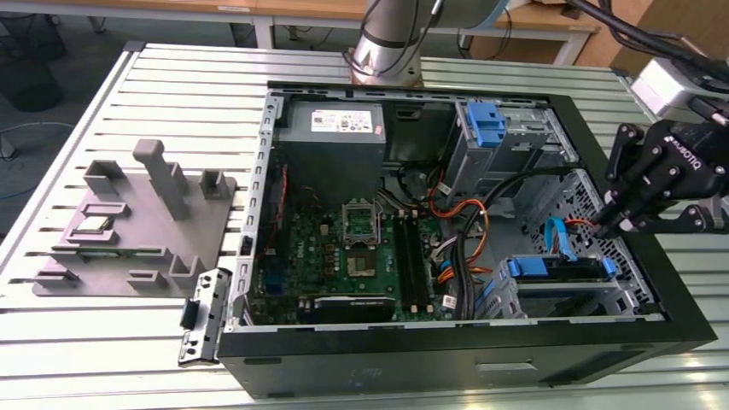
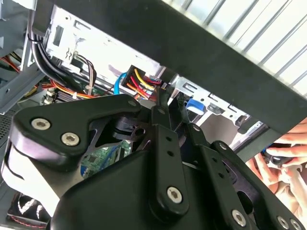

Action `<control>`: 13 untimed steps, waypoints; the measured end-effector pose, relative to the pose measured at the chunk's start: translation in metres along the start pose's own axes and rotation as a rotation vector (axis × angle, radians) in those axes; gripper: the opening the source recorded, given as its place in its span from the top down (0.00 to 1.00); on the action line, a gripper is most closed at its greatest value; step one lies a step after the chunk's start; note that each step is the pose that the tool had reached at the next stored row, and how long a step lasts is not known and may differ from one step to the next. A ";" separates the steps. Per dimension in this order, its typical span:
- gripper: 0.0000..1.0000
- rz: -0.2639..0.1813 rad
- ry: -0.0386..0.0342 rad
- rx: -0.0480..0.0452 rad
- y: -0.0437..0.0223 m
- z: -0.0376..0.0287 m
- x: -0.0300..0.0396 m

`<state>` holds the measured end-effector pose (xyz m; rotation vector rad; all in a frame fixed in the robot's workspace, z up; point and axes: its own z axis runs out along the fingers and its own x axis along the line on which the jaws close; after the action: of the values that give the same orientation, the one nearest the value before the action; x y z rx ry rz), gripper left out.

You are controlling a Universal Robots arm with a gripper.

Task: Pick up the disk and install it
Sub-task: 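Insert the second disk wire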

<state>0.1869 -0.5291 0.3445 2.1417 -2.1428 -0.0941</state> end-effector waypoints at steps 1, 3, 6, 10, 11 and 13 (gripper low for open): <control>0.76 0.000 0.0006 -0.0041 -0.0015 0.0003 0.0000; 0.76 0.000 0.0023 -0.0113 -0.0045 0.0016 -0.0001; 0.76 0.000 0.0028 -0.0170 -0.0064 0.0019 -0.0002; 0.76 0.000 0.0028 -0.0171 -0.0064 0.0020 -0.0001; 0.76 0.000 0.0028 -0.0171 -0.0064 0.0020 -0.0001; 0.76 0.000 0.0028 -0.0171 -0.0064 0.0020 -0.0001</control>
<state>0.1930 -0.5291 0.3418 2.1315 -2.1324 -0.1090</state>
